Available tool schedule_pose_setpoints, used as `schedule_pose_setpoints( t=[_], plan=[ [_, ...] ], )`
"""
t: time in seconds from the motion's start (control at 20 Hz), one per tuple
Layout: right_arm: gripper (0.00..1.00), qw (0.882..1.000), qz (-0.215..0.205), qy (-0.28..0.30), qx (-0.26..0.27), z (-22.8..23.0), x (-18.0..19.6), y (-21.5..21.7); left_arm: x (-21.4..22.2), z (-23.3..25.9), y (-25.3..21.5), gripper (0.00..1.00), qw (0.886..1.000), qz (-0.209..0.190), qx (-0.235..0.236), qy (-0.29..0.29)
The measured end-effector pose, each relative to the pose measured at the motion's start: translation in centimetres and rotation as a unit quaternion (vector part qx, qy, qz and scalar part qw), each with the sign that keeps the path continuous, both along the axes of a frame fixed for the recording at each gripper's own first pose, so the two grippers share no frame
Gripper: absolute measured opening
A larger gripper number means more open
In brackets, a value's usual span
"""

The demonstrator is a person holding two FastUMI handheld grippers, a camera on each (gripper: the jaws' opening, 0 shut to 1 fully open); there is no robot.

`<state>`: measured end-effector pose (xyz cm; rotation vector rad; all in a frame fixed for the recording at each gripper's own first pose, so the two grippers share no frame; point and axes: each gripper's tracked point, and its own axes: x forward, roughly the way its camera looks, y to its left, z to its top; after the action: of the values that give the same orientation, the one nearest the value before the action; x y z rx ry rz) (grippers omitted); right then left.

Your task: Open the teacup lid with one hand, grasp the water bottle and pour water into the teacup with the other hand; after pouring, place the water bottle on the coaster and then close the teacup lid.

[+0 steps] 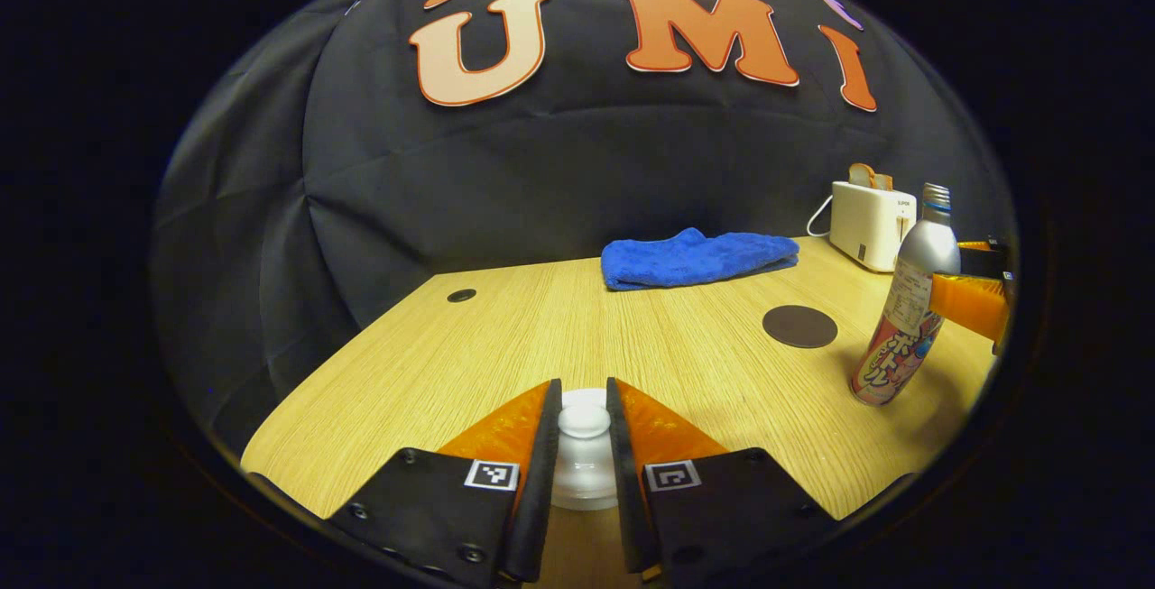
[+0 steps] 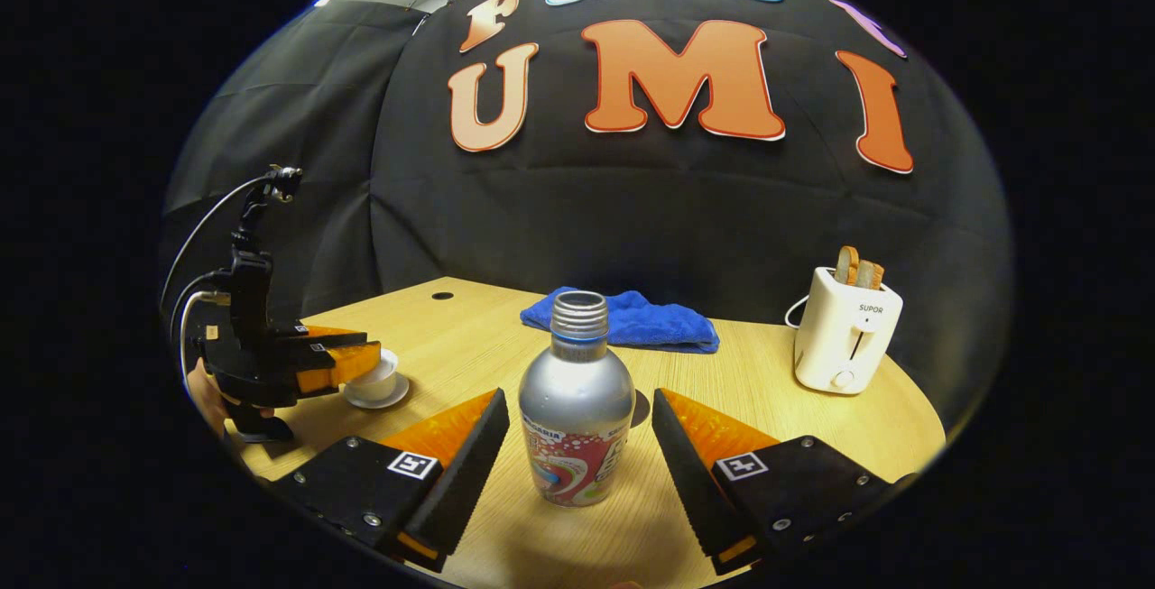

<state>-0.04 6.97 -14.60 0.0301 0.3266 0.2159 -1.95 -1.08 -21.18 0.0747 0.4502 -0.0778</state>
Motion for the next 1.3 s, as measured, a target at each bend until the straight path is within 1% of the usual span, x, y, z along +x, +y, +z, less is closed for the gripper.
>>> schedule_pose_setpoints(
  t=[0.2, 0.25, 0.3, 0.35, 0.4, 0.45, 0.5, 0.55, 0.85, 0.9, 0.95, 1.0, 1.05, 1.3],
  plan=[
    [0.96, 1.000, -0.001, 0.005, -0.001, -0.5, 0.2, -0.1, 0.4, 0.3, 0.0, 0.37, 1.000, 0.002, -0.006, -0.004],
    [0.96, 1.000, 0.000, 0.007, 0.000, -0.7, 0.3, 0.0, 0.3, -0.1, 0.0, 0.31, 1.000, 0.005, -0.009, -0.006],
    [0.96, 1.000, 0.000, 0.010, 0.001, -0.8, 0.3, 0.0, 0.2, 0.0, 0.0, 0.29, 1.000, 0.004, -0.009, -0.006],
    [0.96, 1.000, 0.000, 0.013, 0.001, -1.0, 0.4, 0.0, 0.2, 0.1, 0.0, 0.31, 1.000, 0.006, -0.010, -0.009],
    [0.96, 1.000, 0.000, 0.018, 0.002, -1.3, 0.4, 0.1, 0.1, 0.3, 0.0, 0.29, 1.000, 0.007, -0.012, -0.013],
    [0.96, 1.000, 0.001, 0.021, 0.003, -1.5, 0.5, 0.1, 0.3, 0.5, 0.1, 0.28, 1.000, 0.009, -0.012, -0.018],
    [0.96, 1.000, 0.001, 0.026, 0.004, -1.7, 0.5, 0.2, 0.4, 0.6, 0.2, 0.29, 1.000, 0.010, -0.011, -0.021],
    [0.96, 1.000, 0.002, 0.030, 0.006, -2.0, 0.5, 0.4, 0.5, 1.0, 0.3, 0.31, 0.999, 0.013, -0.011, -0.028],
    [0.93, 0.998, 0.008, 0.064, 0.014, -3.6, 0.6, 1.5, 0.6, 3.3, 1.0, 0.31, 0.998, 0.021, -0.003, -0.063],
    [0.90, 0.998, 0.005, 0.067, 0.010, -3.7, 0.7, 1.3, 0.5, 3.7, 1.1, 0.28, 0.997, 0.023, -0.003, -0.067],
    [0.82, 0.998, 0.009, 0.066, 0.007, -3.6, 0.7, 1.3, 0.6, 4.0, 1.5, 0.28, 0.997, 0.027, -0.002, -0.070],
    [0.80, 0.998, 0.014, 0.065, 0.003, -3.5, 0.7, 1.6, 0.5, 4.0, 1.8, 0.28, 0.997, 0.031, -0.001, -0.071],
    [0.79, 0.998, 0.017, 0.062, -0.003, -3.2, 0.6, 1.9, 0.5, 4.3, 2.2, 0.31, 0.997, 0.036, 0.000, -0.075],
    [0.79, 0.996, 0.025, 0.028, -0.075, -0.7, 1.2, 2.1, -0.5, 5.6, 4.2, 0.31, 0.995, 0.055, 0.001, -0.089]
  ],
)
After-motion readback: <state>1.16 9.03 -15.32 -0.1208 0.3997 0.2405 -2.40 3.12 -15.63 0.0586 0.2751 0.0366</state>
